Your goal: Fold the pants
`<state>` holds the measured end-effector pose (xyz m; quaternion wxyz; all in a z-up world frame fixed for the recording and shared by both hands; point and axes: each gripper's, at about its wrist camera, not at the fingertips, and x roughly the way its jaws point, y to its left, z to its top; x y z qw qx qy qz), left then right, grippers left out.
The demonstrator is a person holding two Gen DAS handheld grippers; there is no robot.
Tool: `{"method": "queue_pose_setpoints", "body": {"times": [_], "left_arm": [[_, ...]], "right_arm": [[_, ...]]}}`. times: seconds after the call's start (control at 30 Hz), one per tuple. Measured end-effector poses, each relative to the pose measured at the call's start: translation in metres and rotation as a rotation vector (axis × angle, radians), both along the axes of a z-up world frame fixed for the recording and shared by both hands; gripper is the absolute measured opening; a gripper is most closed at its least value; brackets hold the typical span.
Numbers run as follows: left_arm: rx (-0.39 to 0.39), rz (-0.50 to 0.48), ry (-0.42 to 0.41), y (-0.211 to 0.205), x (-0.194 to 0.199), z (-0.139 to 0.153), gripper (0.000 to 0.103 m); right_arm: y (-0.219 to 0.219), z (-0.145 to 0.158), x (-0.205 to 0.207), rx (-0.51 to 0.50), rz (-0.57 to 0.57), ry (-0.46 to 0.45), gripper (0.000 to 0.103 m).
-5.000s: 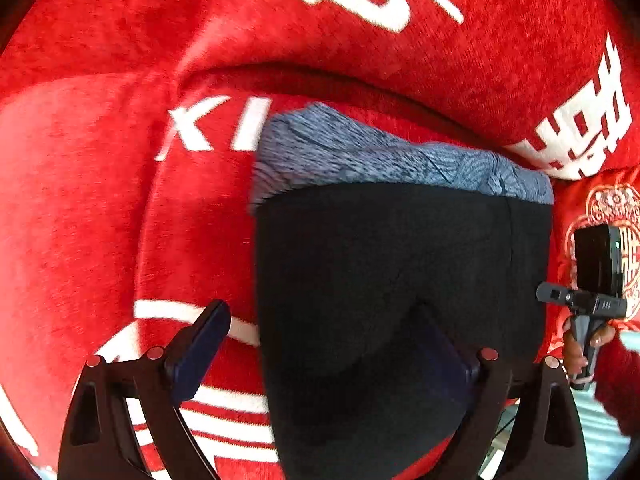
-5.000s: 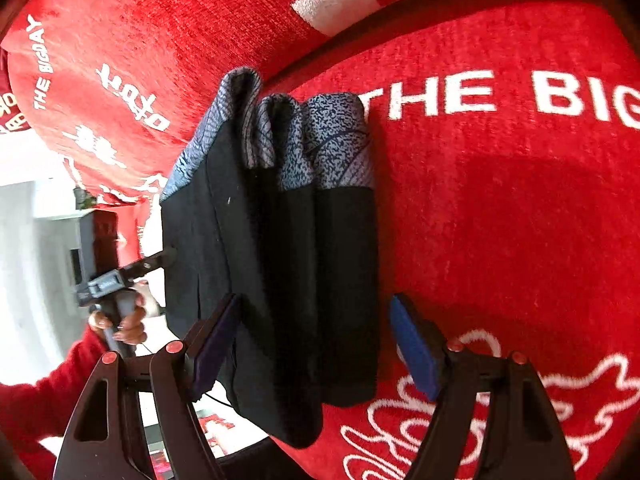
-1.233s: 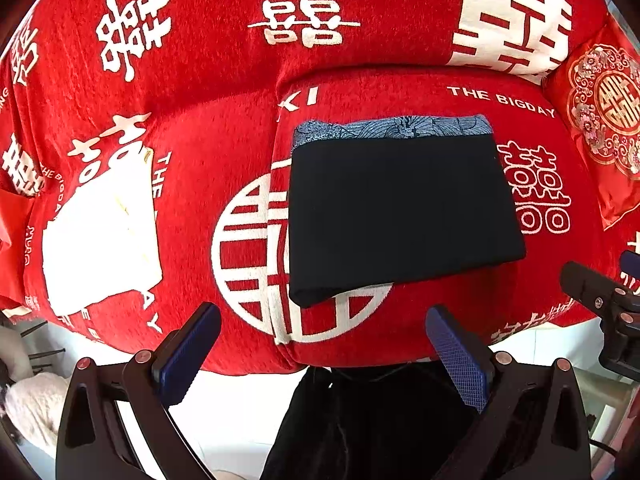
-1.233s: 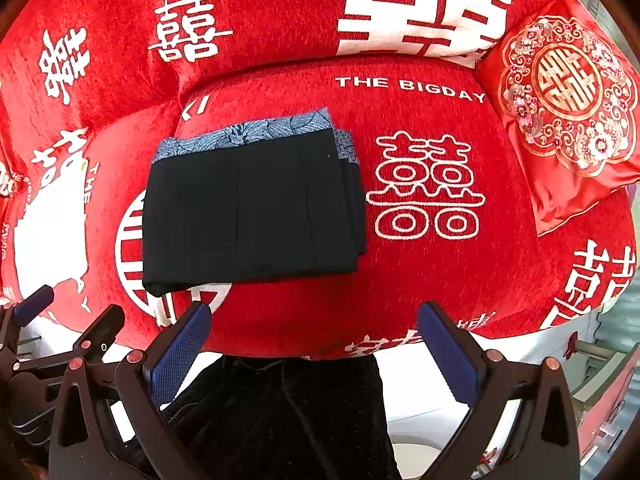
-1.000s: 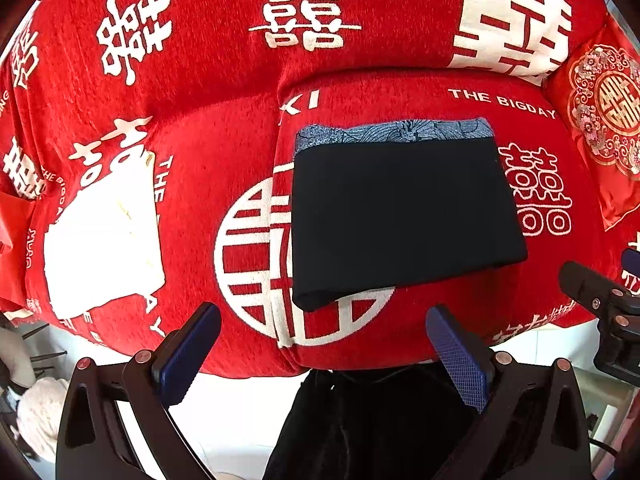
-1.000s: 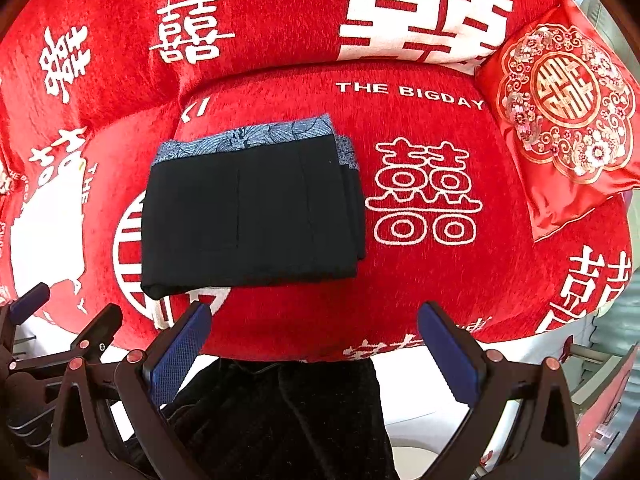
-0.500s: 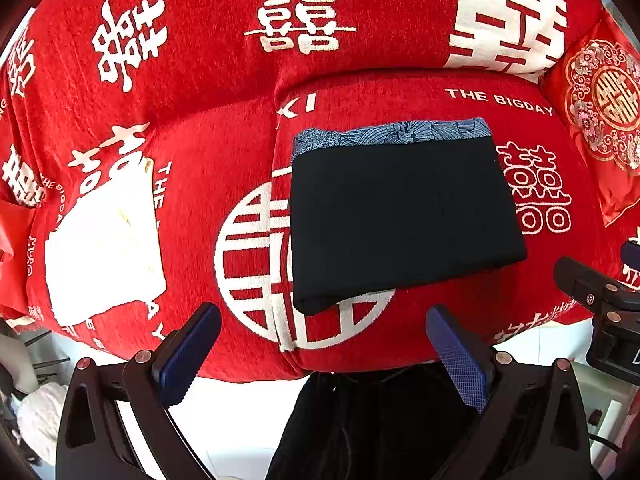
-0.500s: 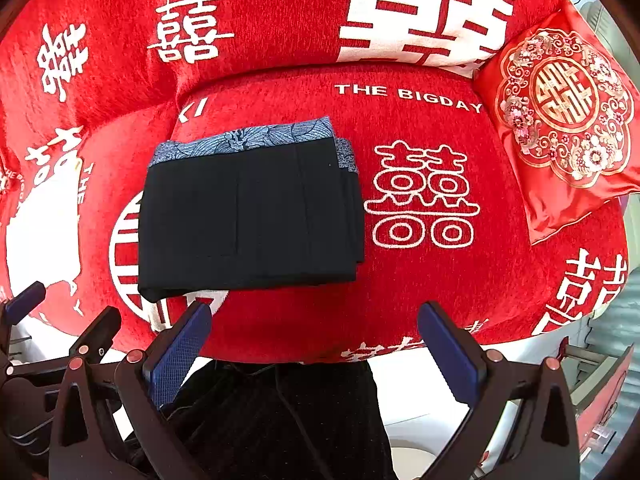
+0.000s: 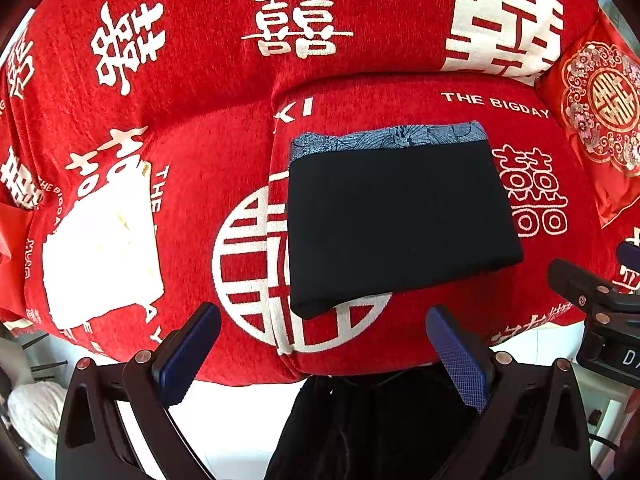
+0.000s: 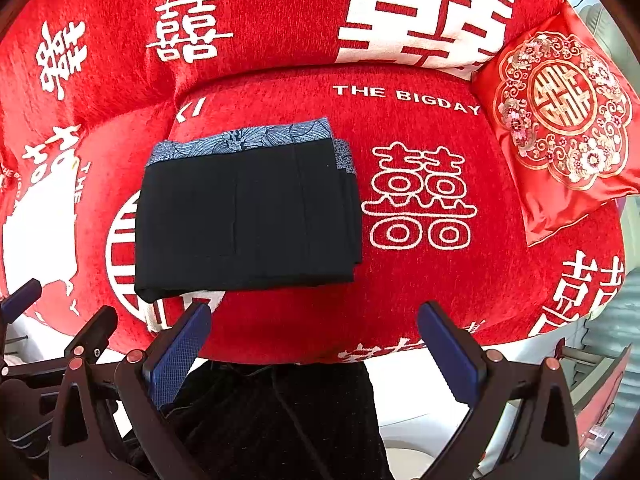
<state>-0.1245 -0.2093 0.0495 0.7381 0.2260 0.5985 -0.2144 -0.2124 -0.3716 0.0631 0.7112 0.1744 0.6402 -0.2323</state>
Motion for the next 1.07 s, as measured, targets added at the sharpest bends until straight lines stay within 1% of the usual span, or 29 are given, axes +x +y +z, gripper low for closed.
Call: {"method": "queue_pose_setpoints", "body": {"times": [0.47,0.8,0.97,1.07], "left_arm": [[-0.002,-0.018,0.009,-0.0017,-0.0018,-0.0007,0.103],[-0.004,-0.012,0.019,-0.0013,-0.0009,-0.0020,0.103],[-0.026,-0.021,0.003,-0.0016,-0.0032,0.0004,0.103],[-0.028,-0.026,0.007,-0.0034,-0.0034,0.0005,0.103]], "right_arm": [[-0.0007,-0.0011,-0.0022,0.000,0.002,0.003,0.103],[0.0014,-0.0014,-0.0017,-0.001,0.000,0.005,0.103],[-0.0009,-0.0024,-0.0030,0.001,-0.005,0.005,0.103],[-0.0027,-0.0036,-0.0036,-0.001,-0.006,0.010,0.103]]}}
